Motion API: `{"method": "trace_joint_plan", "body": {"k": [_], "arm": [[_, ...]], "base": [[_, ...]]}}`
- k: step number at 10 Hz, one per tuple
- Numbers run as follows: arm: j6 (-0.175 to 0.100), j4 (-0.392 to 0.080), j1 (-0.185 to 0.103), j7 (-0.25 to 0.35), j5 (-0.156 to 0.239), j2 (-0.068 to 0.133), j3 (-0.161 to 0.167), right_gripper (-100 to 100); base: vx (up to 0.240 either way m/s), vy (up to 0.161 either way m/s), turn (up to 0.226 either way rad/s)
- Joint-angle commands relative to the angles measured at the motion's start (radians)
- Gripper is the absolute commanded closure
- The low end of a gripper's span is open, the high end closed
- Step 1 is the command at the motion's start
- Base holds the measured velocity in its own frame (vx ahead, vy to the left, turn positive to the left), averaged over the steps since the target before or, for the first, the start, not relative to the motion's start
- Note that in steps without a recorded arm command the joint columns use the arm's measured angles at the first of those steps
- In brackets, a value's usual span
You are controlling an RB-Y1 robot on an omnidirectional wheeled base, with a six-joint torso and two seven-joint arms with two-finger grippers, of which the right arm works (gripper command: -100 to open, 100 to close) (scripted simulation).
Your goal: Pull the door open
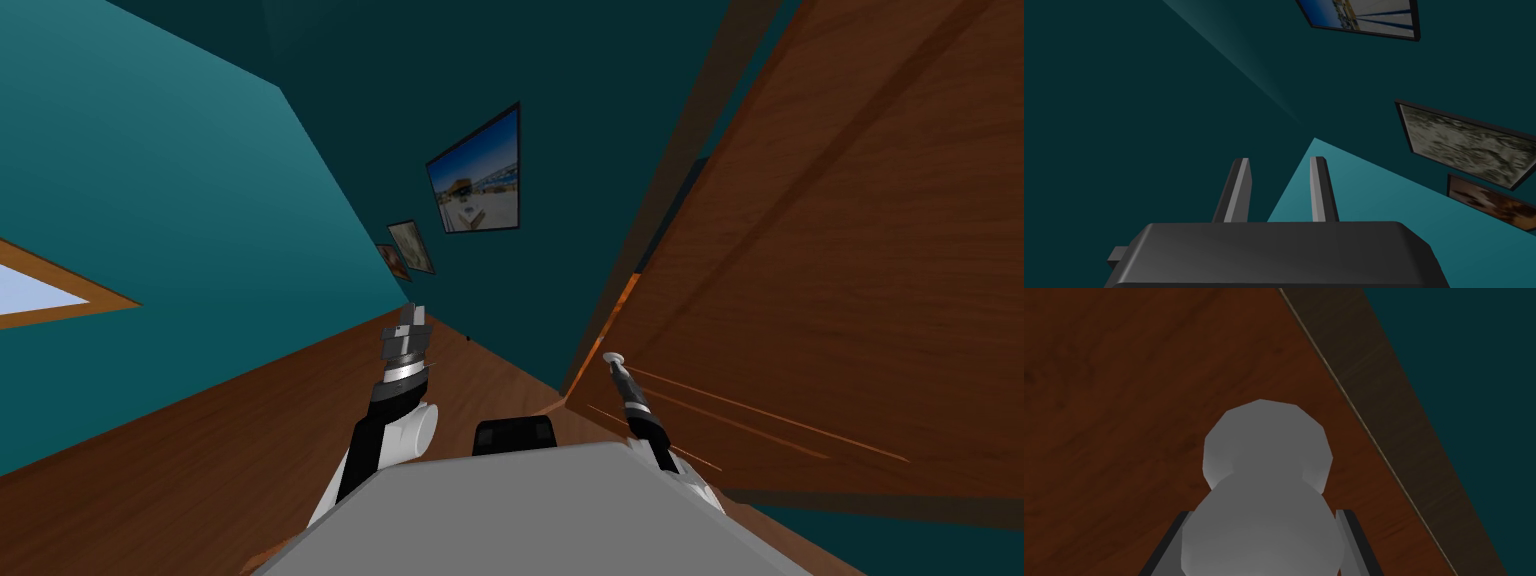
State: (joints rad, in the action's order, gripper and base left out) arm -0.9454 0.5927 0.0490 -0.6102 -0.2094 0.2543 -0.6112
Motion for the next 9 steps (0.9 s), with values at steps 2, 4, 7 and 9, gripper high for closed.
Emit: {"method": "trace_joint_plan", "body": {"k": [2, 4, 7, 9], "arm": [[0.002, 0.002, -0.003, 0.066, 0.021, -0.003, 0.021, 100], [0.003, 0.000, -0.006, 0.107, 0.036, -0.001, 0.035, 100], [0.005, -0.002, -0.012, 0.187, 0.066, 0.002, 0.062, 100], [0.006, -0.004, -0.016, 0.228, 0.081, 0.003, 0.076, 100]], "base": [[-0.033, -0.014, 0.010], [-0.031, -0.007, 0.007], [-0.038, -0.012, 0.011], [-0.032, -0.008, 0.008]]}}
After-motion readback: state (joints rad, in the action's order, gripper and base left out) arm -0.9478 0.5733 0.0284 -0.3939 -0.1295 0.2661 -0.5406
